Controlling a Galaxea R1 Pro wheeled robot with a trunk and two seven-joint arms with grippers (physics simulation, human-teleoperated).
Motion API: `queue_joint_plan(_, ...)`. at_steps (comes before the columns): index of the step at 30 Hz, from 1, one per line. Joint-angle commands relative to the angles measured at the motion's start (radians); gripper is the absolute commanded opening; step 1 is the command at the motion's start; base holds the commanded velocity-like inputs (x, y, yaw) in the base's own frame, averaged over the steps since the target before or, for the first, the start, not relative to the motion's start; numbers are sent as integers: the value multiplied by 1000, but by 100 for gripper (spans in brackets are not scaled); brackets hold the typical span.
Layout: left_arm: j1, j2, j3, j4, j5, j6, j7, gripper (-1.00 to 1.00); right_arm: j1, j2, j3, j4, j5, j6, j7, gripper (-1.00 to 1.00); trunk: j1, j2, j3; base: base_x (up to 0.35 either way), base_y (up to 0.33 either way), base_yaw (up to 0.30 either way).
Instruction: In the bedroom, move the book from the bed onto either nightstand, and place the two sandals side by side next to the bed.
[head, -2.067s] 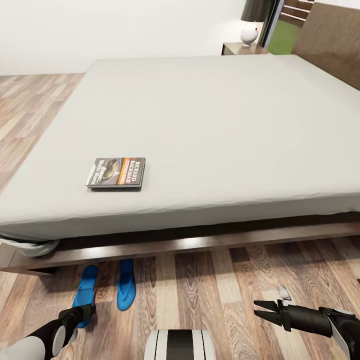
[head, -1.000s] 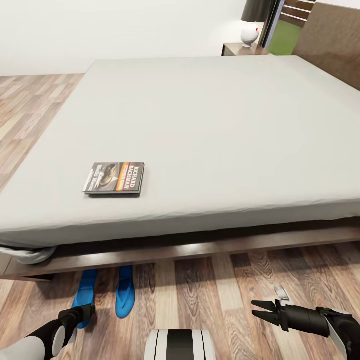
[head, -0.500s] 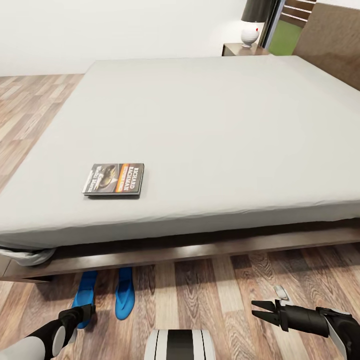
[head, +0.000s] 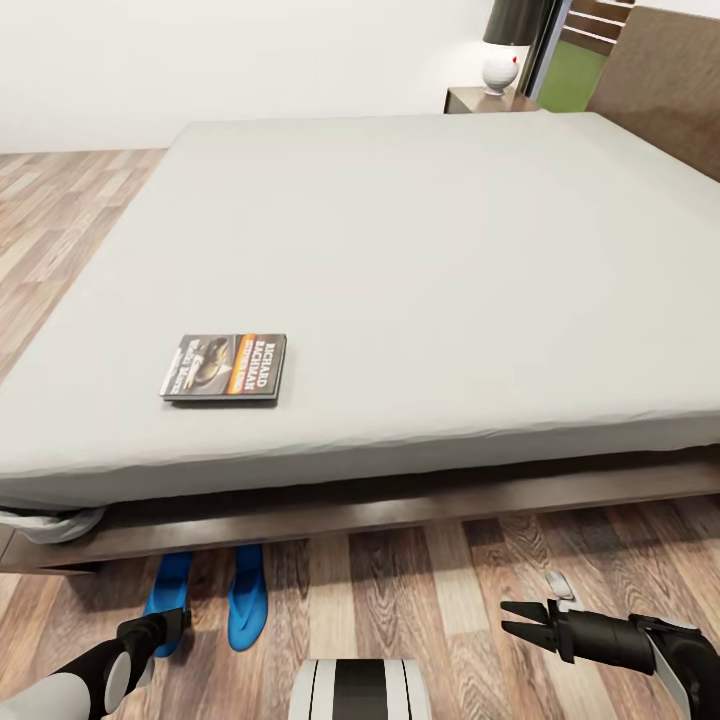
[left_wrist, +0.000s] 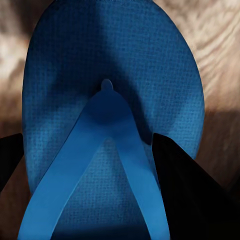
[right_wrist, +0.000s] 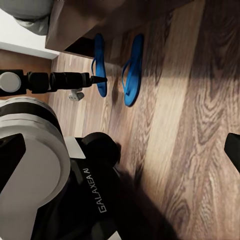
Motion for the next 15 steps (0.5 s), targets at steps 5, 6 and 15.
queue_joint_plan(5, 0, -1, -1, -3, -6, -5, -4, -100, 0, 0, 0, 0, -1, 10, 3, 100, 0, 0, -1, 8, -1, 0)
queue_joint_plan(6, 0, -1, -1, -3, -6, -5, -3, -100, 0, 1, 0, 0, -1, 10, 3, 100, 0, 0, -1, 3, 0, 0)
queue_joint_plan(15, 0, -1, -1, -3, -6, -5, 1, -100, 0, 1, 0, 0, -1, 11, 3, 100, 0, 0, -1, 1, 0, 0)
